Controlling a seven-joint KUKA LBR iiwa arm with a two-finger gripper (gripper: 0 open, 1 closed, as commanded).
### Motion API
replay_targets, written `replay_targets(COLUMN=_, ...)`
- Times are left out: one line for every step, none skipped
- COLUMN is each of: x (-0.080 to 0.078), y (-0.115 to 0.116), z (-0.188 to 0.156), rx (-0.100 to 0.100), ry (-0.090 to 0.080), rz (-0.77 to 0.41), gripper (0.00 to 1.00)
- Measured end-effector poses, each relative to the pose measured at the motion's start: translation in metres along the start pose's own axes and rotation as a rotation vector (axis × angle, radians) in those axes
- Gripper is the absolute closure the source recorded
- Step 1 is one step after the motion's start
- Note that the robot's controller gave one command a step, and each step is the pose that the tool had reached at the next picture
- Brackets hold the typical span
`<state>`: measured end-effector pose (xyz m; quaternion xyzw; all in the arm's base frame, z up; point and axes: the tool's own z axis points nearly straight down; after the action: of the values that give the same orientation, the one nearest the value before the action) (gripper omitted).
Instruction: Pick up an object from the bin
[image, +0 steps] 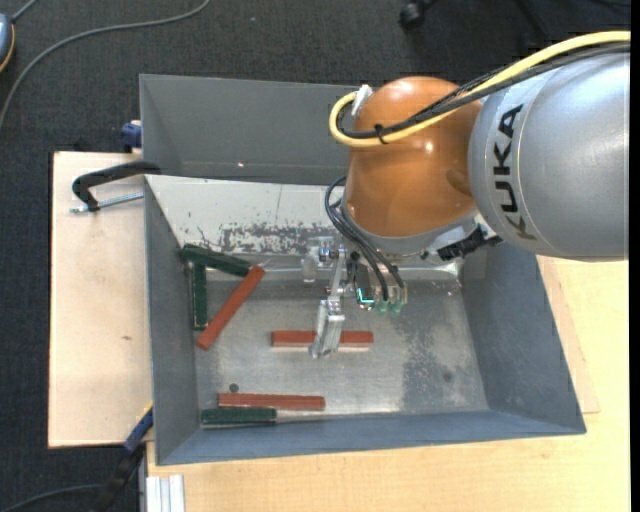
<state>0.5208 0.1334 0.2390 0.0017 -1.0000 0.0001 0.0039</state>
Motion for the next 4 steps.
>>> replay_targets(x=-0.018, y=-0.067, z=0.173, rx=0.001, ry=-0.001, rz=0.042, gripper=0.00)
replay_targets(x=-0.014, y=-0.059, z=0.137, rx=-0.002, ry=-0.015, rz=-0.038, gripper=0.00)
replay_targets(x=-0.018, y=-0.070, z=0.109, rx=-0.002, ry=-0.016, rz=0.032, gripper=0.00)
replay_targets(x=-0.013, y=-0.062, z=0.171, rx=-0.002, ry=-0.003, rz=0.143, gripper=0.00)
